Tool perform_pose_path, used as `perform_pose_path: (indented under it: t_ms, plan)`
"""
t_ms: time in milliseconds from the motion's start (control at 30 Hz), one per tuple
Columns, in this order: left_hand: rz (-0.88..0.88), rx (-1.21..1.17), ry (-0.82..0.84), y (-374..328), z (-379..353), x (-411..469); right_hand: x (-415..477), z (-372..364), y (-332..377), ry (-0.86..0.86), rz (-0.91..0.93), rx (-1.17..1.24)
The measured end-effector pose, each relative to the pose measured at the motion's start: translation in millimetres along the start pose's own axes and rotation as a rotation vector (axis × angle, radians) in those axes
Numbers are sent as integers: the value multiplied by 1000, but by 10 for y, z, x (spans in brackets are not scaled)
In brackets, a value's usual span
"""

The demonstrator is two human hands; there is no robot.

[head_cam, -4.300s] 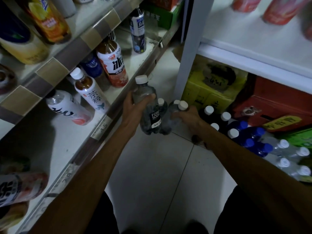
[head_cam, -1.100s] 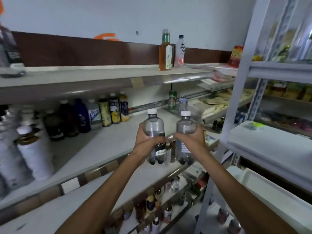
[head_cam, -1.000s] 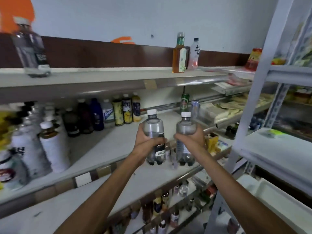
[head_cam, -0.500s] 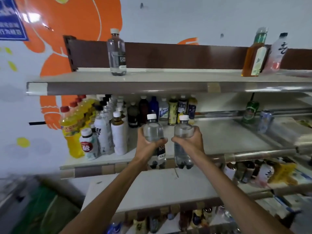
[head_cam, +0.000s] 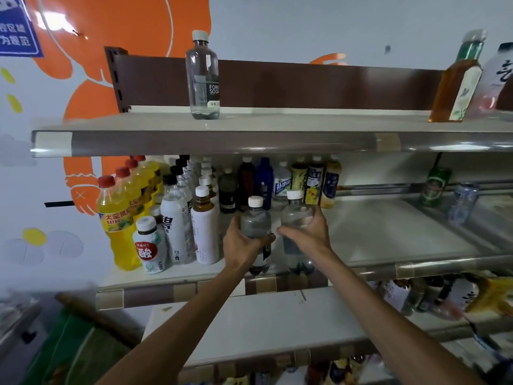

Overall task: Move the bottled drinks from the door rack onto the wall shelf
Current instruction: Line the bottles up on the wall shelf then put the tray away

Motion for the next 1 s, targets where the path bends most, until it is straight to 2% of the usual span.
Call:
perform_pose_path:
  t_ms: [367,600,733,867,1000]
  plan:
    - [132,227,-196,162,-356,422,573,33,-181,101,13,14]
    - [153,396,-241,185,-598,634,978,2,-405,182,27,34]
    - [280,466,-357,278,-695,446,1110,-32,-568,197,18,15]
    - [275,355,-306,492,-803,316,1154,-69,-612,208,30,40]
    - [285,428,-267,484,-840,392,1150,-61,-559,245,55,79]
Point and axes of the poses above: each hand's wrist, its own x-axis towards the middle knuckle, its own z-axis out of the back of the hand, y = z × x, the point moved 2 cm from there along x, towards the middle knuckle, and after that the axes turned 13 degrees about x, right-handed, at the moved point
